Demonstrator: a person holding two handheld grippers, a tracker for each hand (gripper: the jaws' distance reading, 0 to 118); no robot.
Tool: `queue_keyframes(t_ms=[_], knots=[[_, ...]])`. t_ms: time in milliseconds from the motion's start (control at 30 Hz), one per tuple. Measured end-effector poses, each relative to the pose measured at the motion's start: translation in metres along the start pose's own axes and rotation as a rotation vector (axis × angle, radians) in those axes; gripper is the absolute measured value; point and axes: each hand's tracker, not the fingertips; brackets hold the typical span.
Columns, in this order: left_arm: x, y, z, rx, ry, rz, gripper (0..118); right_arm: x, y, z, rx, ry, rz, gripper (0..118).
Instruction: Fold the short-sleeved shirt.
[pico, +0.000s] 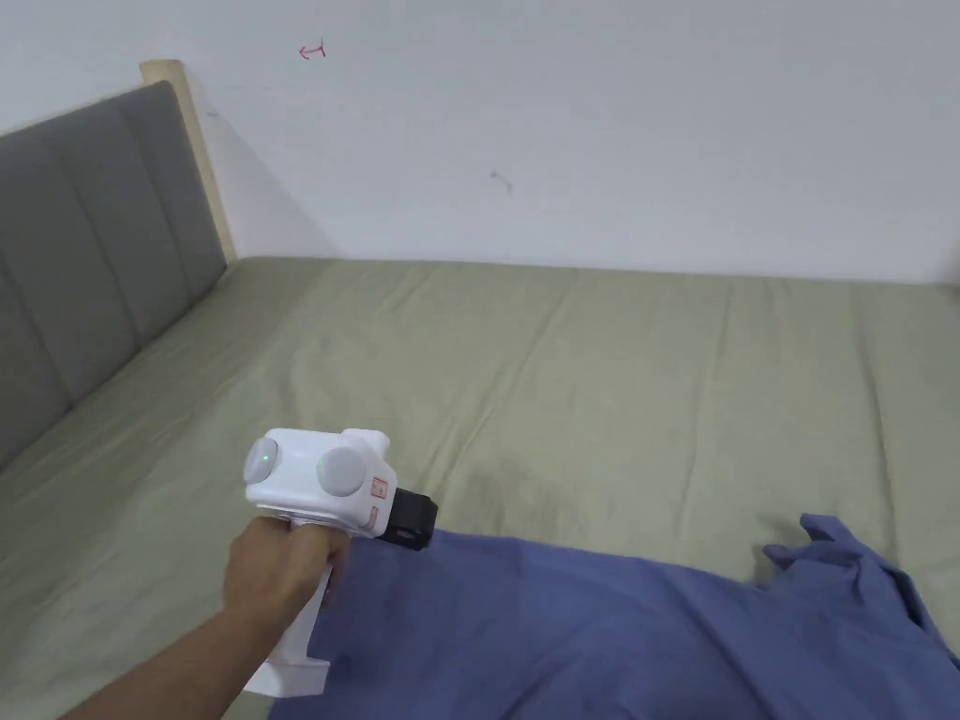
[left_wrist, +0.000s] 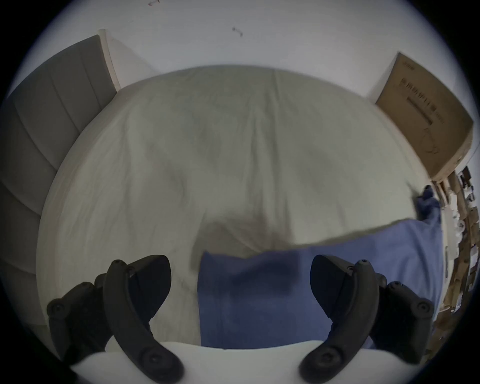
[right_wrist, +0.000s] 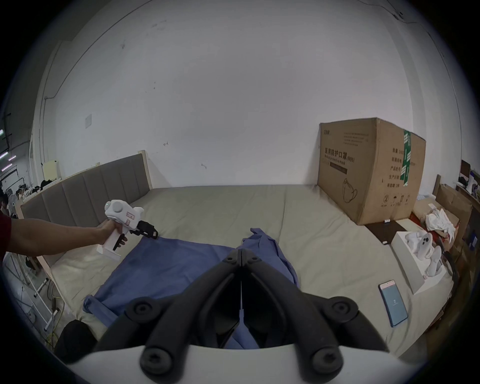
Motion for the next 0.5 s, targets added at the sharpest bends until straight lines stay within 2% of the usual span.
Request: queue_keyframes(t_ms=[100, 133, 167, 200, 233, 267, 333, 367, 500], knots=[[0.006, -0.004, -0.003, -0.028, -0.066, 0.071, 69, -0.002, -0.005, -0.002, -0.027, -0.006, -0.004, 0], [0.007, -0.009, 0.002, -0.009, -0.033, 0.046, 59, -0.003, -0.006, -0.002, -0.032, -0.005, -0.008, 0], [0.007, -0.009, 0.006, 0.005, -0.034, 0.021, 44, -0.005, -0.007, -0.001, -0.034, -0.005, -0.013, 0], [0.007, -0.009, 0.006, -0.008, -0.046, 0.005, 16, -0.005, -0.007, 0.000, -0.037, -0.003, -0.016, 0], [0.006, -0.010, 0.007, -0.015, -0.051, -0.003, 4, -0.006, -0.006, 0.002, -0.034, -0.001, -0.028, 0], [0.005, -0.014, 0.017, -0.002, -0.043, 0.004, 4, -0.007, -0.005, 0.004, -0.032, 0.001, -0.033, 0], [0.005, -0.019, 0.026, 0.016, -0.129, 0.041, 4, -0.006, 0.006, 0.016, -0.026, -0.011, -0.031, 0], [0.008, -0.020, 0.030, 0.027, -0.090, 0.029, 4, -0.003, 0.010, 0.018, -0.024, -0.010, -0.031, 0], [0.013, -0.026, 0.045, 0.026, -0.108, -0.038, 4, 0.005, 0.016, 0.004, -0.039, -0.003, -0.043, 0]])
